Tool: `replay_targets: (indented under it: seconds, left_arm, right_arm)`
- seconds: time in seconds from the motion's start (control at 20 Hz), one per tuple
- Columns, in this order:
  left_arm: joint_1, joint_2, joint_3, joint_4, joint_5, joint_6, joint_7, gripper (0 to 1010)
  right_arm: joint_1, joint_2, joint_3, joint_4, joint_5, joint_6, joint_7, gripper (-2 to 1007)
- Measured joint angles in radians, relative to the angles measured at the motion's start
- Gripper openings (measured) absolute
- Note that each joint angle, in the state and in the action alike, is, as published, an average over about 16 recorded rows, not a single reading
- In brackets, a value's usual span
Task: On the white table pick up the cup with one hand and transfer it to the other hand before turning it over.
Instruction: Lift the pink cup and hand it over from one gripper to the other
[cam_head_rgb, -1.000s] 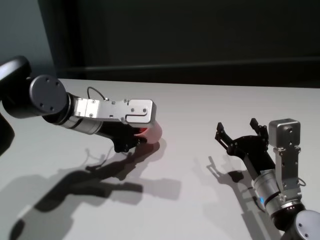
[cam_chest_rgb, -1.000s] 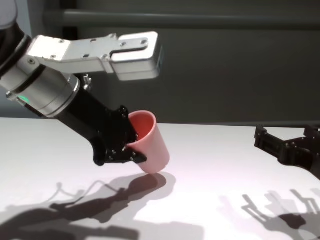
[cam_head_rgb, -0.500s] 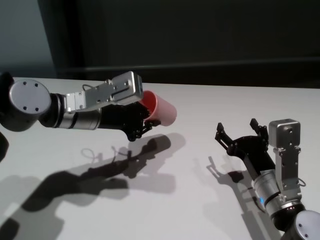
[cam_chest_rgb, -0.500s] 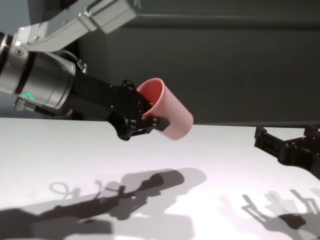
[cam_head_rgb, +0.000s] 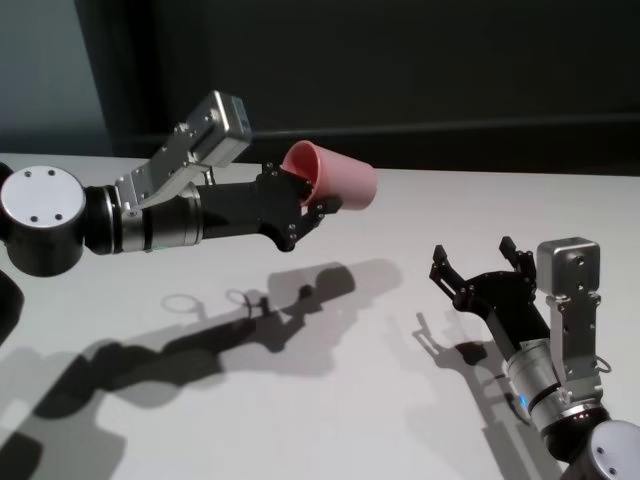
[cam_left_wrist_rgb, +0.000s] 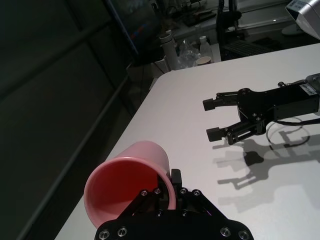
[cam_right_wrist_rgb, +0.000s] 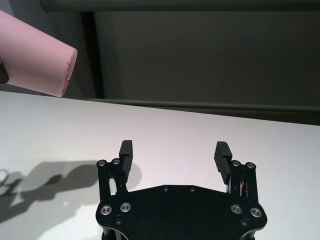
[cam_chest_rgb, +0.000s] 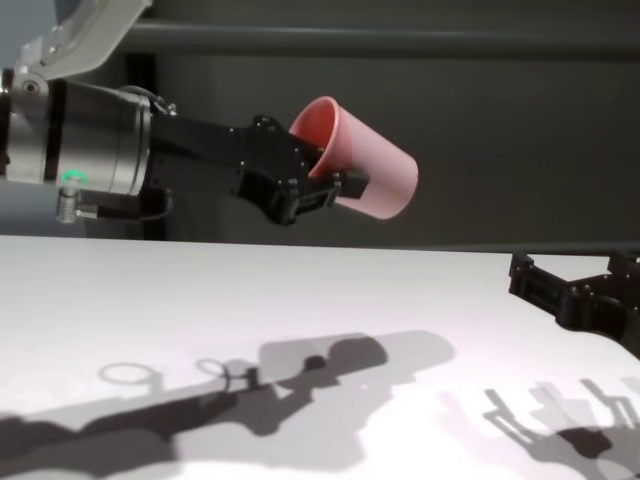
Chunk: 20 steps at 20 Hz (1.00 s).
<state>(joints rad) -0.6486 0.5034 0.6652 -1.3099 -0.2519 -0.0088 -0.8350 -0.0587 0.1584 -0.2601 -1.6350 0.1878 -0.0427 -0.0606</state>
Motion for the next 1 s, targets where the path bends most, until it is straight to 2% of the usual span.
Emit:
replay_targets:
  seconds: [0.5, 0.8, 1.0]
  left_arm:
    - [0.032, -0.067, -0.073, 0.058, -0.19, -0.073, 0.002, 49]
    - [0.04, -0.105, -0.094, 0.095, -0.281, -0.095, -0.017, 49]
    - [0.038, -0.128, -0.098, 0.122, -0.328, -0.102, -0.035, 49]
  right_arm:
    - [0.0, 0.0, 0.0, 0.0, 0.0, 0.0, 0.0, 1004]
    - [0.0, 0.0, 0.0, 0.0, 0.0, 0.0, 0.0, 1004]
    - [0.0, 0.0, 0.0, 0.0, 0.0, 0.0, 0.0, 1004]
